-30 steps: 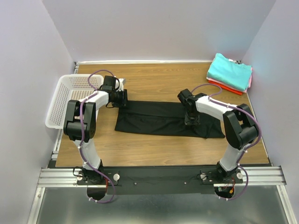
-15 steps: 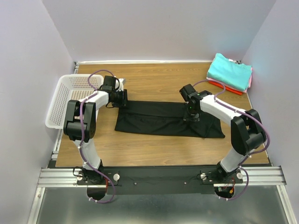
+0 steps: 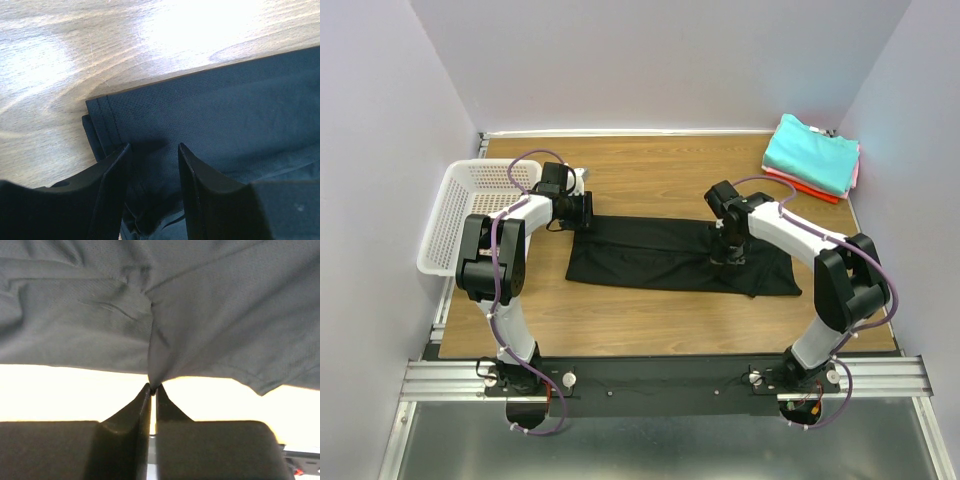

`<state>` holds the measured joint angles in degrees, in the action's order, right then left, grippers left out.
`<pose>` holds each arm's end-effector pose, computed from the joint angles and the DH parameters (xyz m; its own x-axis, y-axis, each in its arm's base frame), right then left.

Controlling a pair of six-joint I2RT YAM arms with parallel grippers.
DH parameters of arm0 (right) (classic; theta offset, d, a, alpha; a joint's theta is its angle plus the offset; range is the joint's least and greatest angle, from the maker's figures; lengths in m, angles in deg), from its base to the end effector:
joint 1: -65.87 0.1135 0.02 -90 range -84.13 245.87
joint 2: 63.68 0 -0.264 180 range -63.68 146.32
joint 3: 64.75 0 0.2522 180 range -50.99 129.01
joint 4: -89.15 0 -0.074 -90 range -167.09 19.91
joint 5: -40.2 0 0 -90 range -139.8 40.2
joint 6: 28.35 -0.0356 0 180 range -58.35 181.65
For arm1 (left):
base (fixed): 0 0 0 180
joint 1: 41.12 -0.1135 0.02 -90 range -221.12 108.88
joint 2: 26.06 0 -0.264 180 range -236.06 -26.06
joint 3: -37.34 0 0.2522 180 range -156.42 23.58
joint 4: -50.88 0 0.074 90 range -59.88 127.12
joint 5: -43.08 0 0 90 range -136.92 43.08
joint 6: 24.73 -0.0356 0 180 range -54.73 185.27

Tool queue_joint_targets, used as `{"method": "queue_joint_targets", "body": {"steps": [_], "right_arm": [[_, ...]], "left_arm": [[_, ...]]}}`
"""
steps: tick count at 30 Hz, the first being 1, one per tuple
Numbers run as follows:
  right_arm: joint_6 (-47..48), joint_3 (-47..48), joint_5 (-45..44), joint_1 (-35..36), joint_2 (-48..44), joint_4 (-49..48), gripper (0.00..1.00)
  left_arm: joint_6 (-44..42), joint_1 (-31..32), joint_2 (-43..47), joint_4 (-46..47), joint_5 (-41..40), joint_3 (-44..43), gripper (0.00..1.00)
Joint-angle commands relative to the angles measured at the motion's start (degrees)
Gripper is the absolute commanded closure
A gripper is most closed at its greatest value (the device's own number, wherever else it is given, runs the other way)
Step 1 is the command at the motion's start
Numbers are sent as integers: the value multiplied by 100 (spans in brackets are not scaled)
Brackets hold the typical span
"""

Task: Fold and stack the t-shirts
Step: Fold the tshirt

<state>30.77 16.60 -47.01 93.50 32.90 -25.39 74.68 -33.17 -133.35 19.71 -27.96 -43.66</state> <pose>0.2750 0.1459 0.2014 -0.9917 0.0595 -0.1142 0.0452 0.9912 0.1243 0.3772 -0.0644 0.1631 -0.8734 -0.0342 -0.4859 0.1633 0.9193 -0.3582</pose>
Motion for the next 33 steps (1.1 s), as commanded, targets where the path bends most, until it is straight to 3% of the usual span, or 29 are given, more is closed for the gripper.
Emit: {"method": "queue_joint_targets", "body": {"steps": [1,2,5,8,20,28,33], "right_arm": [[-93,219,-216,-39,19,323,74],[-234,280,-252,-39,-7,323,55],[-419,377,-700,-48,10,332,34],[-717,421,-964,-100,-7,332,28],[-613,-325,-1210,-944,-95,-309,26],[-271,-124,-1113,-1173,528,-644,26],[-103,87,-1166,-1270,880,-723,26]], "left_arm": [[-132,-30,-258,-245,-182,220,48],[-124,-30,-267,-254,-243,212,49],[-141,-39,-302,-333,-401,185,48],[-132,-65,-197,-368,-629,220,48],[-141,31,225,-535,-850,-201,48],[52,277,270,-562,-876,-667,48],[280,357,295,-931,-1474,-730,48]]}}
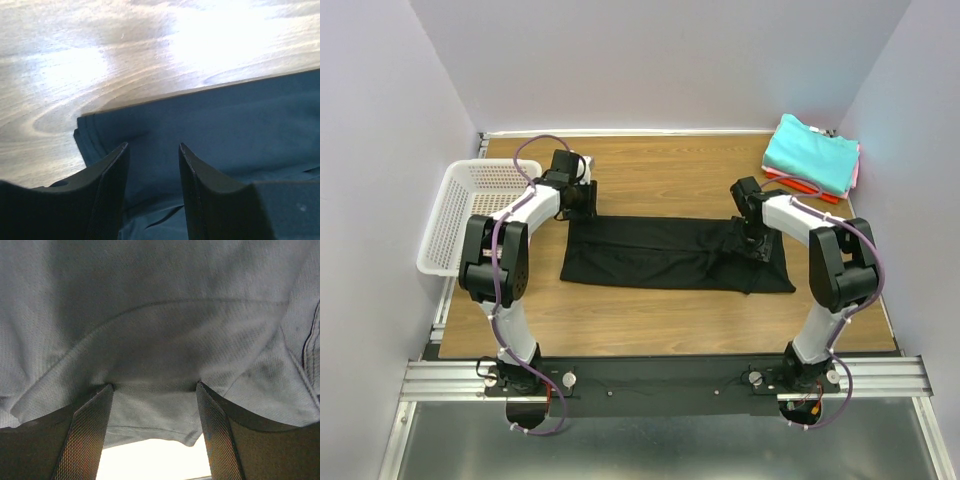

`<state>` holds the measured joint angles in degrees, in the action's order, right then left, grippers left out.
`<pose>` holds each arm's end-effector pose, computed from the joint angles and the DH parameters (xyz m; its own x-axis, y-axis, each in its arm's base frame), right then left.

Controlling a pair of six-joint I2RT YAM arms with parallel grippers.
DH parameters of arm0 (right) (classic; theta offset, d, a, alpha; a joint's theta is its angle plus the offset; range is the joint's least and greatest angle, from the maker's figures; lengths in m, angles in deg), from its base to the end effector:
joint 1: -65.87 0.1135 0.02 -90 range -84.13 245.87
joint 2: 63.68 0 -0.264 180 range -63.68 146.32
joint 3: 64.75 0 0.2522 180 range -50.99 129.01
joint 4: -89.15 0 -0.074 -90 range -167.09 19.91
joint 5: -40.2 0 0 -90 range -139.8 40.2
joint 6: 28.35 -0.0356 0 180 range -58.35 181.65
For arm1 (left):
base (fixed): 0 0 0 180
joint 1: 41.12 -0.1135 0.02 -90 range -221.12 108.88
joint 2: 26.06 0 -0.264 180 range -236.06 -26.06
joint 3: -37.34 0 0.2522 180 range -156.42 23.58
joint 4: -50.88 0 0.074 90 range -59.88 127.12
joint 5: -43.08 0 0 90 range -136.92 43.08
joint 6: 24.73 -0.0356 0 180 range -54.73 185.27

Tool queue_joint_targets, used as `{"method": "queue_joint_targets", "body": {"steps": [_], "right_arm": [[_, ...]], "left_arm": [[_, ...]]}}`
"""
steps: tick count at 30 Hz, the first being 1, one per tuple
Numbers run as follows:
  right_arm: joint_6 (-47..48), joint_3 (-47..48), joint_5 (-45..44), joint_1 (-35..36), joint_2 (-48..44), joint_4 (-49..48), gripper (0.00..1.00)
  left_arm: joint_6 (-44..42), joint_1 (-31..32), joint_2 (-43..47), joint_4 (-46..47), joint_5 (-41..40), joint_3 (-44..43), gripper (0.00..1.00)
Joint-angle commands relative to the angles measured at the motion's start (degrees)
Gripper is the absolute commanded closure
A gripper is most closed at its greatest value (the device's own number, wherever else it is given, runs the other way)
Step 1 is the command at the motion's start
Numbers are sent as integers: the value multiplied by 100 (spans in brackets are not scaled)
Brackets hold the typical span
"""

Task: Fold and stack the t-shirts
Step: Fold the tshirt

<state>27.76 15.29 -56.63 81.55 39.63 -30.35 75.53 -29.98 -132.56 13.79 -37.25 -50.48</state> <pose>0.3134 0.0836 0.1621 -0.9372 0.3120 -0.1560 0.3212 0.9463 -0.0376 0.3867 -0.0822 0.1957 -0.8487 -0.0118 -0.5288 0.1342 0.9622 -0.2369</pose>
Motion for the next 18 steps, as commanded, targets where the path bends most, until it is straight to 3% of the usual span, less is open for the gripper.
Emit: {"method": "queue_joint_targets", "body": {"steps": [1,8,18], "right_arm": [[216,279,-196,-109,251,-236,26],[418,640,-117,-162,725,-324,26],[883,1949,76,-179,1876,-297,25]], "left_arm": [[222,38,287,-321,-597,23,48],[11,161,34,145,210,436,48],[-24,170,32,-31,61,1385,48]]}}
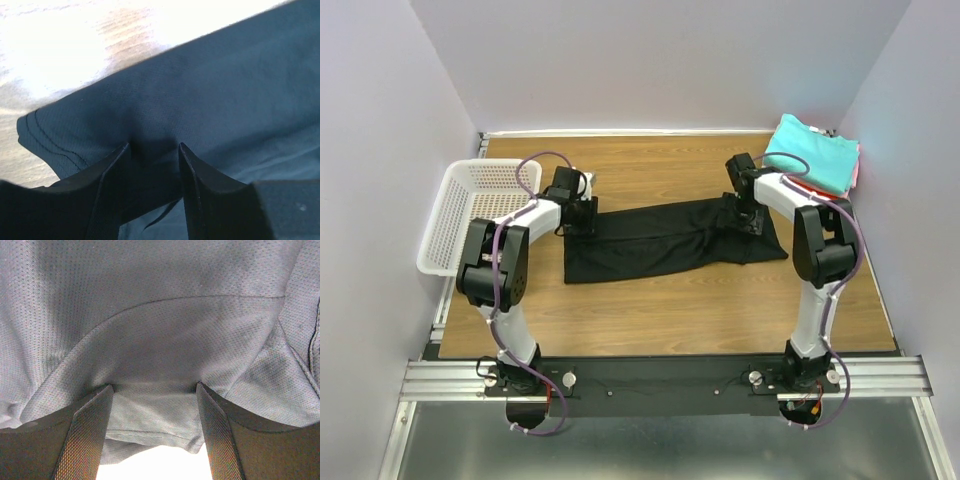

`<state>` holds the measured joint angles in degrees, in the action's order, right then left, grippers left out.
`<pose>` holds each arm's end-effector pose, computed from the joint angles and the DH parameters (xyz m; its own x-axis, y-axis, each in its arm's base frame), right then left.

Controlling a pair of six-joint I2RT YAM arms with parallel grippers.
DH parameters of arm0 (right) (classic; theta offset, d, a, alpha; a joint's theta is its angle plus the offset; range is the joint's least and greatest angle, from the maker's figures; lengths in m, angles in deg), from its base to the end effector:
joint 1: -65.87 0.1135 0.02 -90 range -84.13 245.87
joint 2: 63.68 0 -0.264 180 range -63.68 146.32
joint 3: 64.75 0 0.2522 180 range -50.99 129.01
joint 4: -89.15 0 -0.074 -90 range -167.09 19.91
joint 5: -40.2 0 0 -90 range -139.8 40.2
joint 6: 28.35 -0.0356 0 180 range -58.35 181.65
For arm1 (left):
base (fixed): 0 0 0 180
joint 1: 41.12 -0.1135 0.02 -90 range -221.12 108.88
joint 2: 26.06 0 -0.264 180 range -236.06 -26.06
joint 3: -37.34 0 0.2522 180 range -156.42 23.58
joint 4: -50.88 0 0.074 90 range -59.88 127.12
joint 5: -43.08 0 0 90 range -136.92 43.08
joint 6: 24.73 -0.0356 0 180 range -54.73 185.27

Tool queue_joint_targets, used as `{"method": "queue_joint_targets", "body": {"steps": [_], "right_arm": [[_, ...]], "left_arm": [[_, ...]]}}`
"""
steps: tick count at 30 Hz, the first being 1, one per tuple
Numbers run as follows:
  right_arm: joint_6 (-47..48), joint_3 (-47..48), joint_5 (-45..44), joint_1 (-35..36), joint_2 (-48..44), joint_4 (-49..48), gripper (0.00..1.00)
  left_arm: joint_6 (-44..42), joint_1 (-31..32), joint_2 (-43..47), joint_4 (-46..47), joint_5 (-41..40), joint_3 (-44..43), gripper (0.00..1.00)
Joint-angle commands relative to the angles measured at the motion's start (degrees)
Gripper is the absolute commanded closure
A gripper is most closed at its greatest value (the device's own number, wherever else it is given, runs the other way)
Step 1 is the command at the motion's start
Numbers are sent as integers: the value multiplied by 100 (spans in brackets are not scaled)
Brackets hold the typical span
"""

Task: Fold and stack the t-shirts
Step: Fold the tshirt

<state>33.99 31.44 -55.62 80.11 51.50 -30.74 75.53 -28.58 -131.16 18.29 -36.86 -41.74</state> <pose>0.3803 0.0928 0.1629 -0.9480 0.2359 -0.2137 0.2416 0.9704 -0.0004 0.3620 -0.0869 0.1647 -0.8739 0.0147 -0.4860 0.1493 0.9593 -0.2395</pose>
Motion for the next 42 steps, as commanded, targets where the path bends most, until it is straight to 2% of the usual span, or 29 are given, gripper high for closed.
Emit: {"method": "queue_joint_targets", "body": {"steps": [1,8,14,17,20,24,28,32,42], "right_arm": [[296,587,11,-27,804,-249,25],[612,1976,134,-35,1823,-74,25],[762,3707,678,-35,2860,252,24],[727,4350,950,-35,3203,349,17],[666,4675,1153,-35,3292,366,15],[683,4756,1294,-18,3082,331,14],[771,4791,1180,-18,2730,331,13],[824,4686,944,-18,2317,331,13],[1070,3640,433,-26,1535,340,13]], "left_arm": [[11,30,-29,-516,31,659,48],[459,47,595,-560,434,1311,48],[740,407,1079,-657,883,1618,48],[906,644,1316,-701,1076,1847,48],[1048,803,1658,-736,1112,2066,48],[1224,821,2177,-894,928,1997,48],[1215,812,2424,-991,830,1445,48],[1241,821,2293,-851,936,1145,48],[969,1067,1440,-648,1235,854,48]]}}
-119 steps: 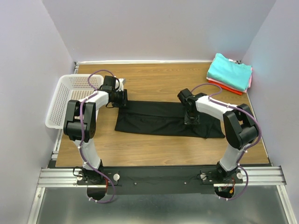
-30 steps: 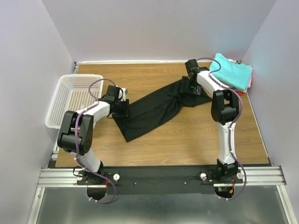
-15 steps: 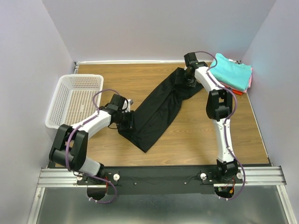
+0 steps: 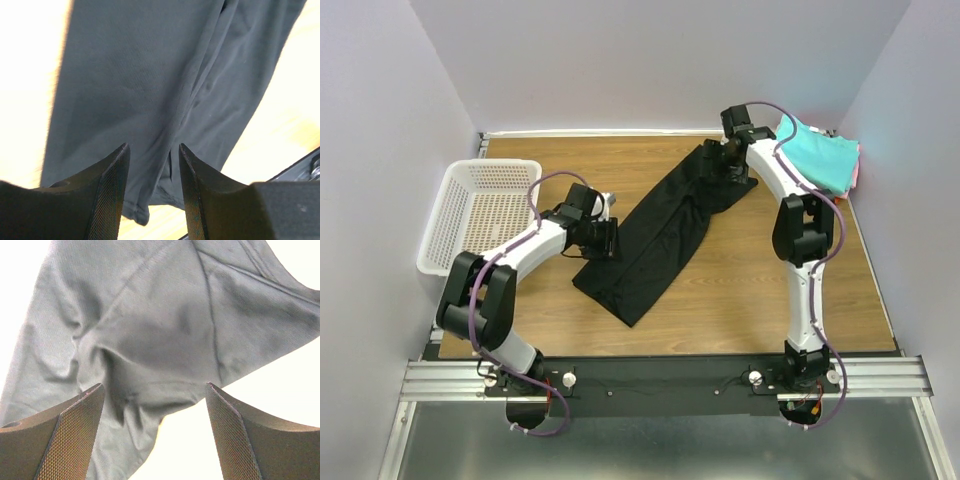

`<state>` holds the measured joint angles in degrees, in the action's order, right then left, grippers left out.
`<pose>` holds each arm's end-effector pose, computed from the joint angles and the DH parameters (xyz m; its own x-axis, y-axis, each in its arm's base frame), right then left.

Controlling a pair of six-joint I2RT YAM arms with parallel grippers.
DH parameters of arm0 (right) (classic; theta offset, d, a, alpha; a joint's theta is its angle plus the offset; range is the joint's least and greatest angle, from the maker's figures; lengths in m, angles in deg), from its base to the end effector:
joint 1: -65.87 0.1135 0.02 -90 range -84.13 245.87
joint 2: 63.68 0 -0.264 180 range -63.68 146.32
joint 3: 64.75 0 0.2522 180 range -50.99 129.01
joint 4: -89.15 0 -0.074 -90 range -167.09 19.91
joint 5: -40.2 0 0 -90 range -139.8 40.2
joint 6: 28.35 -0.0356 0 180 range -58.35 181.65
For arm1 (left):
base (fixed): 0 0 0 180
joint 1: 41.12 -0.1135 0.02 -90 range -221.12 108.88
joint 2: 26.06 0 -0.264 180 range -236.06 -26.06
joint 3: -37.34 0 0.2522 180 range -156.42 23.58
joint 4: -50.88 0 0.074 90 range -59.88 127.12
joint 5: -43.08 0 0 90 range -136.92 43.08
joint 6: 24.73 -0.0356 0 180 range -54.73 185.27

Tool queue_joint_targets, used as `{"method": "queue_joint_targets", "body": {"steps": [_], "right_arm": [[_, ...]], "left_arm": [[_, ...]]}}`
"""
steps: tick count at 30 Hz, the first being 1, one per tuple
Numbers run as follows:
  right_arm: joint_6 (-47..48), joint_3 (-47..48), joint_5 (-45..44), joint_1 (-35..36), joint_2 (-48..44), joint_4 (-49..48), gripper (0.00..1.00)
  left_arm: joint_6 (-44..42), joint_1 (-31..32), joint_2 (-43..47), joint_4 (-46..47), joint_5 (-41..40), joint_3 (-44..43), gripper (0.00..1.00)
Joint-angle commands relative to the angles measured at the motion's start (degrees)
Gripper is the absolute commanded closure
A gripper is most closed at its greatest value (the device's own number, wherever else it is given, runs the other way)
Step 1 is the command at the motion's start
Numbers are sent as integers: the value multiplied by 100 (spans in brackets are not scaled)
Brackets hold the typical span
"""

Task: Fold and stack the t-shirts
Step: Fold the tshirt

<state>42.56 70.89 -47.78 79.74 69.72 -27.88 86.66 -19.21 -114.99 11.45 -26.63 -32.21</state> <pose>0.4919 0.1227 0.2196 -0.8841 0.1184 -0.4520 0.0348 0.9814 0.1890 0.2817 -0.1266 0.2019 -0.9274 0.0043 -0.3740 0.1916 0.8643 -0.4651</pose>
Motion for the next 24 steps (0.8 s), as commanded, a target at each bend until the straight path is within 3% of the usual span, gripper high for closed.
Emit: {"method": "queue_joint_targets", "body": {"steps": [1,8,24], "right_arm": [[213,-375,-360,19,-315,45,13],[213,-552,-317,19,-43,36,13],[345,379,-703,-7,1318,36,13]], "left_arm": [[-117,155,-239,62,220,-90,48],[-47,366,-415,247,203,217,48],[-214,797,-854,370,967,552,48]]}}
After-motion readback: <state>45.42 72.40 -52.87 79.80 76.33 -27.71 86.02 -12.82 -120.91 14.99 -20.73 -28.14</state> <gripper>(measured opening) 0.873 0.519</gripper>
